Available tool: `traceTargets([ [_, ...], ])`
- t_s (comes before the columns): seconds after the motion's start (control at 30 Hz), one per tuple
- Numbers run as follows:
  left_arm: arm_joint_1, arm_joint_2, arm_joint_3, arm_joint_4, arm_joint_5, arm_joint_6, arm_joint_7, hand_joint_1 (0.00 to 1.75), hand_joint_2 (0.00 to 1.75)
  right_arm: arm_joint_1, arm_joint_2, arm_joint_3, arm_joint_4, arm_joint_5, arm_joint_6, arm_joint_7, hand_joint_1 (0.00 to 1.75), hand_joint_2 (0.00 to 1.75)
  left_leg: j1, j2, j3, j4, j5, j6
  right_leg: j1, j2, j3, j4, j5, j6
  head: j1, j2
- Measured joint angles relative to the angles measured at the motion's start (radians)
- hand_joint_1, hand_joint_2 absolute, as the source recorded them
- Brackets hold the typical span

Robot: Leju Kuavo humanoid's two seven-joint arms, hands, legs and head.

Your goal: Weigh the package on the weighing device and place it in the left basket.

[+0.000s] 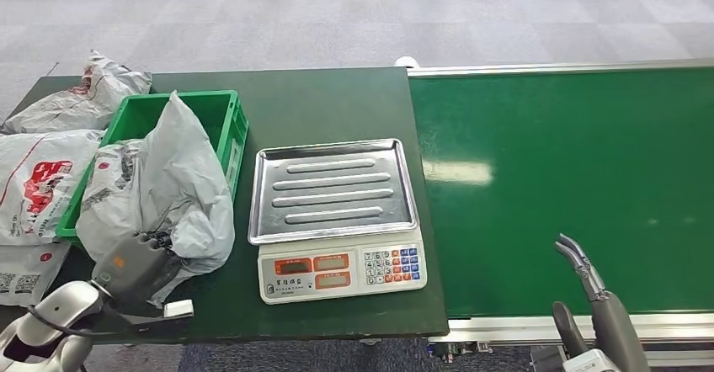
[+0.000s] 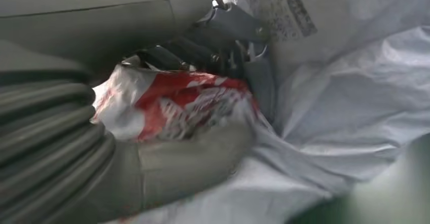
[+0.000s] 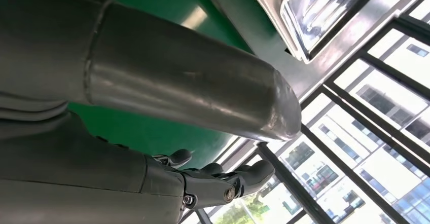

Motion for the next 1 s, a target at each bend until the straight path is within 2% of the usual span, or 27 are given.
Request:
traceTargets([
  [0.17, 0.072, -0.132, 0.031, 0.023, -0.024, 0.081, 0.061, 0.00, 0.00, -0.007, 0.003, 0.000, 0.000, 0.018, -0.008, 0.017, 0.00, 0.00, 0.000, -0.003, -0.002, 0.001, 0.000, 0.001, 0.000, -0.005, 0.002, 0.000, -0.001, 0.002, 0.000, 0.000],
  [0.37, 0.094, -0.203, 0.080, 0.022, 0.092, 0.063, 0.081, 0.00, 0.00, -0.012, 0.003, 0.000, 0.000, 0.019, -0.022, 0.022, 0.00, 0.00, 0.000, -0.005, -0.005, 0.001, 0.000, 0.001, 0.000, -0.006, 0.002, 0.000, -0.001, 0.002, 0.000, 0.000],
  [0.83, 0.112, -0.240, 0.117, -0.074, 0.164, 0.115, 0.043, 0.00, 0.00, -0.046, -0.014, 0.025, 0.008, 0.012, -0.064, 0.036, 0.00, 0.00, 0.001, -0.006, -0.002, 0.001, 0.000, 0.001, 0.001, -0.008, 0.002, 0.000, -0.001, 0.002, 0.000, 0.000],
  [0.93, 0.093, -0.233, 0.117, -0.104, 0.133, 0.124, 0.073, 0.00, 0.00, -0.051, -0.020, 0.037, 0.012, 0.013, -0.074, 0.036, 0.00, 0.00, 0.001, -0.007, -0.002, 0.001, 0.001, 0.001, 0.001, -0.008, 0.002, 0.000, -0.001, 0.002, 0.000, 0.000],
  [1.0, 0.040, -0.209, 0.114, -0.117, 0.095, 0.093, 0.118, 0.00, 0.00, -0.066, -0.031, 0.049, 0.021, 0.013, -0.078, 0.036, 0.00, 0.00, 0.001, -0.007, -0.003, 0.002, 0.003, 0.000, 0.002, -0.009, 0.000, 0.000, 0.001, 0.001, 0.000, 0.000],
])
